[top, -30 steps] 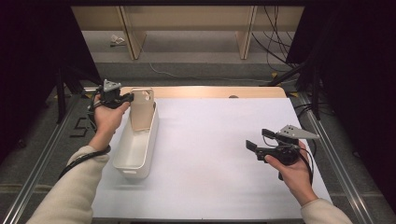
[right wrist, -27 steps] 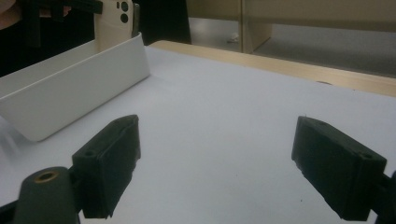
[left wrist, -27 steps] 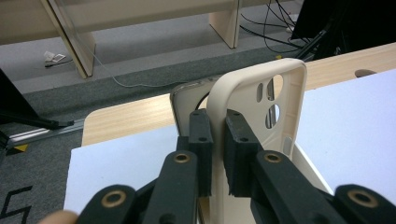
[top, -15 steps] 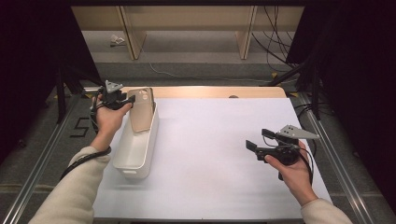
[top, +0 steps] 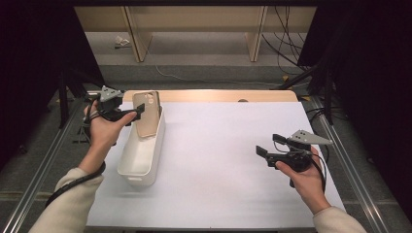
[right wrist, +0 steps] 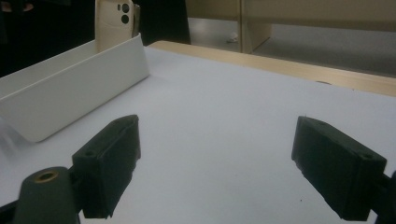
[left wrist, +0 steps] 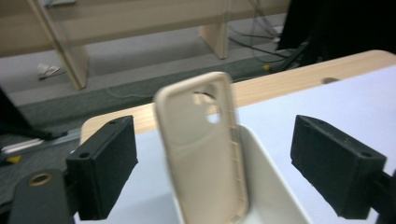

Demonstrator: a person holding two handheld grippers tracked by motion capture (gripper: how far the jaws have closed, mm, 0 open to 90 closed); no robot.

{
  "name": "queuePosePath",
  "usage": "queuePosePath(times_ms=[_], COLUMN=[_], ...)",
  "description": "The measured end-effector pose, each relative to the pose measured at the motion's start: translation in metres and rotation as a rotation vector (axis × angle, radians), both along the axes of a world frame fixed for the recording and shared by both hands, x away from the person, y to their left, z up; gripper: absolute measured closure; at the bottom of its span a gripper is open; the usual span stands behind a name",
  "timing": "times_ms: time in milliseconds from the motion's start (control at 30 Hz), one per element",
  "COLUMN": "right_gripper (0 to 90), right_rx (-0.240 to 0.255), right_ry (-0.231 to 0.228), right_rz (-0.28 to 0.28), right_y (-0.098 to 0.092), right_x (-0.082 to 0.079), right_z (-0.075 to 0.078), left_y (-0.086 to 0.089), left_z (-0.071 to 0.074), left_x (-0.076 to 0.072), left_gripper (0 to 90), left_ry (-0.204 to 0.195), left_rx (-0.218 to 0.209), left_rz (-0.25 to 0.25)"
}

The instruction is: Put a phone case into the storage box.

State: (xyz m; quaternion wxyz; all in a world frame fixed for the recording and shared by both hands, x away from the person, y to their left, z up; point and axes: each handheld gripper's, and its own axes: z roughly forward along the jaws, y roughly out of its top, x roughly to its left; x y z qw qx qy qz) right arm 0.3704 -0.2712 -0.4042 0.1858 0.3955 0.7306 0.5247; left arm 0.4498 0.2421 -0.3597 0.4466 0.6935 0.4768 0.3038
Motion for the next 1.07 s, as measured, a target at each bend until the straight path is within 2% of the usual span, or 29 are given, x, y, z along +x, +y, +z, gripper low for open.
queuePosePath(times_ms=[67, 233, 400, 600, 700, 767, 1067], right_gripper=[16.4, 16.4, 16.4, 16.4, 16.4, 16.4, 16.4], right_rx=[-0.003, -0.001, -0.001, -0.003, -0.001, 0.0, -0.001], right_ry=[0.002, 0.001, 0.003, 0.0, -0.001, -0.008, -0.007], right_rz=[0.0, -0.001, 0.0, 0.003, 0.005, 0.005, 0.019], right_y=[0.0, 0.0, 0.0, 0.0, 0.001, 0.001, 0.005], right_x=[0.0, -0.001, -0.001, -0.001, -0.001, -0.001, -0.002], right_z=[0.0, 0.001, 0.0, 0.001, 0.001, 0.002, 0.002], left_y=[-0.004, -0.014, -0.023, -0.032, -0.034, -0.036, -0.035], left_z=[-0.001, -0.011, -0.023, -0.037, -0.044, -0.048, -0.058], left_x=[-0.014, -0.05, -0.081, -0.108, -0.117, -0.123, -0.128], left_gripper=[6.9, 0.5, 0.0, 0.0, 0.0, 0.0, 0.2], left_ry=[0.004, 0.012, 0.006, -0.014, -0.038, -0.052, -0.031], left_rx=[0.0, 0.0, -0.01, -0.04, -0.043, -0.029, 0.001], left_rz=[-0.04, -0.117, -0.199, -0.248, -0.249, -0.247, -0.235])
